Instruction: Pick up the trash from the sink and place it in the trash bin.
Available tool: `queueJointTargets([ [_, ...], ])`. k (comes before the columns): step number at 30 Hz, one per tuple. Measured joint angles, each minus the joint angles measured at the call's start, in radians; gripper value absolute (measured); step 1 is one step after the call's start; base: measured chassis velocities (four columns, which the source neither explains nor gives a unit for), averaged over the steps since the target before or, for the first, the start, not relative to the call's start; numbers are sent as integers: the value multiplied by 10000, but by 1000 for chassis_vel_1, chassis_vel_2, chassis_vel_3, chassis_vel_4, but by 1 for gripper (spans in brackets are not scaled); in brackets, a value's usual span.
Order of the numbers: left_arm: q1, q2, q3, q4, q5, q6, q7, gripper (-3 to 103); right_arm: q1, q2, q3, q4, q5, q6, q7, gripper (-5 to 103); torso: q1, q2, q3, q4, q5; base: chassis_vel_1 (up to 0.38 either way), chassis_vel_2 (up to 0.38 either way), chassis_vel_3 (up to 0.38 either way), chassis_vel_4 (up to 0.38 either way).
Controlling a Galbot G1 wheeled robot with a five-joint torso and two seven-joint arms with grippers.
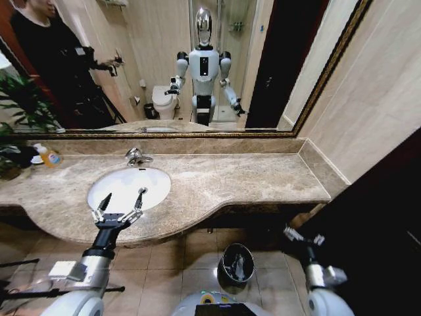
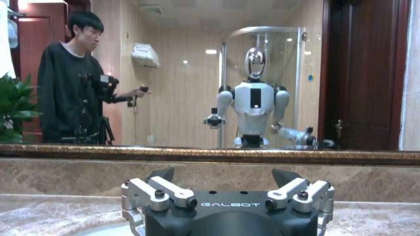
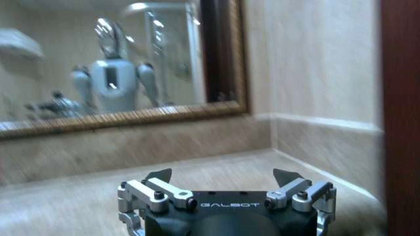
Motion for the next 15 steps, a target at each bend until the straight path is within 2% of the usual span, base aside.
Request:
queueJointTargets([
  [1,0,0,0,0,0,0,-1,100,458,-217,-93,478,181,-970,-62,100,0,0,1,2,-1,0,0,0,0],
  [2,0,0,0,0,0,0,-1,100,458,-217,-93,478,181,-970,-62,100,0,0,1,2,-1,0,0,0,0],
  [4,0,0,1,0,0,0,0,100,960,-599,-194,1234,743,-2462,-222,100,2,0,1,2,-4,0,0,0,0],
  [5,0,0,1,0,0,0,0,100,960,-599,-194,1234,743,-2462,-222,100,2,0,1,2,-4,0,0,0,0],
  [6,0,0,0,0,0,0,1,100,1179,-790,-219,1585,1094,-3180,-276,100,1,0,1,3,-4,0,0,0,0],
  [7,0,0,0,0,0,0,0,100,1316,-950,-218,1737,1281,-3572,-431,100,1,0,1,2,-4,0,0,0,0],
  [11,0,0,0,0,0,0,0,100,1321,-989,-139,1722,1335,-3652,-949,100,1,0,1,1,-2,0,0,0,0],
  [13,0,0,0,0,0,0,0,100,1065,-855,-71,1508,1409,-3216,-1601,100,1,0,1,0,-2,0,0,0,0],
  [14,0,0,0,0,0,0,0,100,1065,-855,-71,1508,1409,-3216,-1601,100,1,0,1,0,-2,0,0,0,0],
  [15,0,0,0,-1,0,0,1,100,873,-794,-24,1198,1457,-2538,-2333,100,1,0,0,-1,-3,0,0,0,0],
])
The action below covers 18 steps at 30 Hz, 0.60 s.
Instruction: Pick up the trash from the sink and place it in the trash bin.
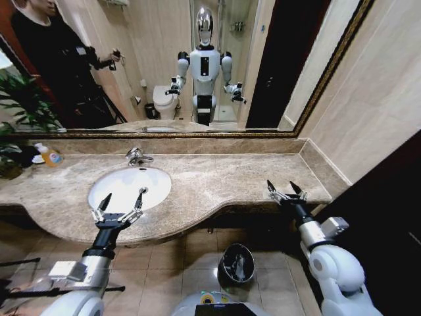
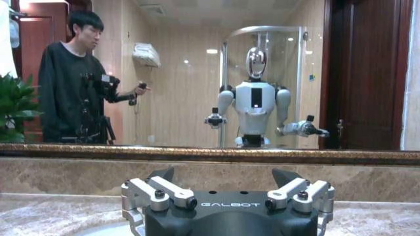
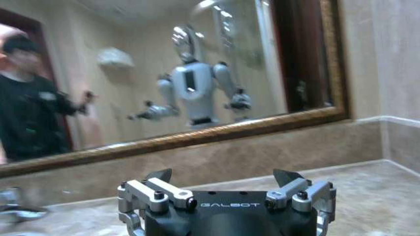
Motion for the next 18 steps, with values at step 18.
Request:
queueJointTargets([
  [18,0,0,0,0,0,0,0,100,-1377,-225,201,83,-1312,1646,670,100,-2,1,-1,0,0,0,0,0,0],
])
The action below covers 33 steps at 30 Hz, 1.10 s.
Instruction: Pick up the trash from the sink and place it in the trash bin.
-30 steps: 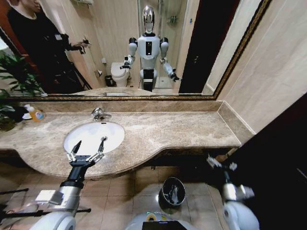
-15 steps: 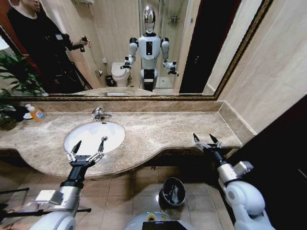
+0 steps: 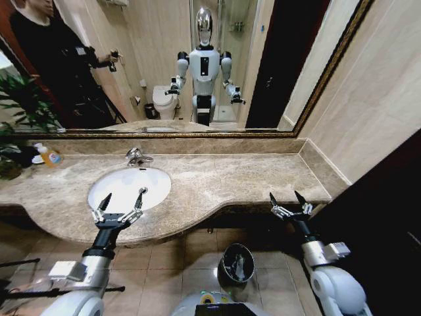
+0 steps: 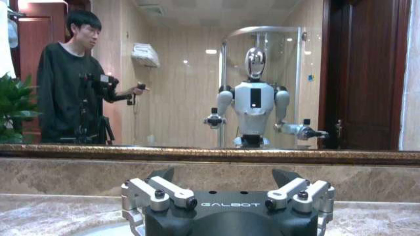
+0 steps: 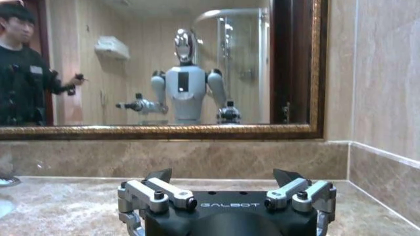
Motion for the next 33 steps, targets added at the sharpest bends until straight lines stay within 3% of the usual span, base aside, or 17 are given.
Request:
queueJointTargets([
  [8,0,0,0,0,0,0,0,100,393,111,-155,188,-43,-737,254,100,1,-1,0,2,1,0,0,0,0],
  [33,0,0,0,0,0,0,0,100,444,131,-190,187,-58,-790,272,100,1,0,0,1,0,0,0,0,0],
])
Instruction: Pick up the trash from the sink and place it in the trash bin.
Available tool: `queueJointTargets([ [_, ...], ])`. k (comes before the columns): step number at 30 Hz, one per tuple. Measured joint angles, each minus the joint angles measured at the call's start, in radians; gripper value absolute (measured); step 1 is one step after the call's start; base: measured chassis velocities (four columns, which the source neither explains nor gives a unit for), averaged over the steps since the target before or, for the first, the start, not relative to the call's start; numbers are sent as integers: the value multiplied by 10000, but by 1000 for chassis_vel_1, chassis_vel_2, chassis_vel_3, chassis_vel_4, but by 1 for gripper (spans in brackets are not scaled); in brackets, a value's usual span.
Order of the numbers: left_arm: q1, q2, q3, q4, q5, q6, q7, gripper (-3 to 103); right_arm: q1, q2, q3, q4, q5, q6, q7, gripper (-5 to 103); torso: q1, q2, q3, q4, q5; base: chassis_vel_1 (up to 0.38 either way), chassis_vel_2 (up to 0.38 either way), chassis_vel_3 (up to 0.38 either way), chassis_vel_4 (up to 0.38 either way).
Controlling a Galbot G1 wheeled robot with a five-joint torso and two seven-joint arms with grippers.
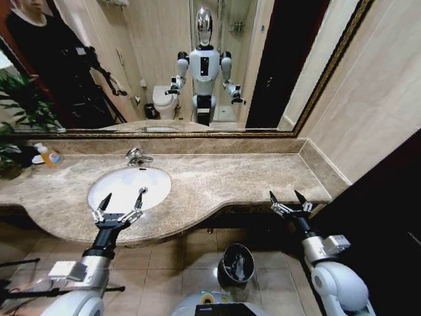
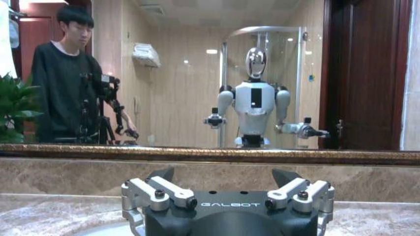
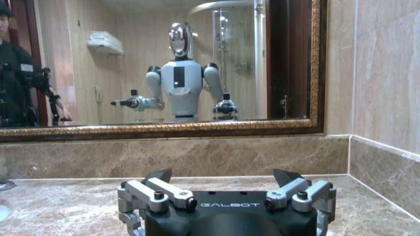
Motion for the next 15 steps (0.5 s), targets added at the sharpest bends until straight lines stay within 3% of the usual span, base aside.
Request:
queueJointTargets([
  [15,0,0,0,0,0,0,0,100,0,0,0,-10,1,12,-5,100,0,0,0,0,0,0,0,0,0],
])
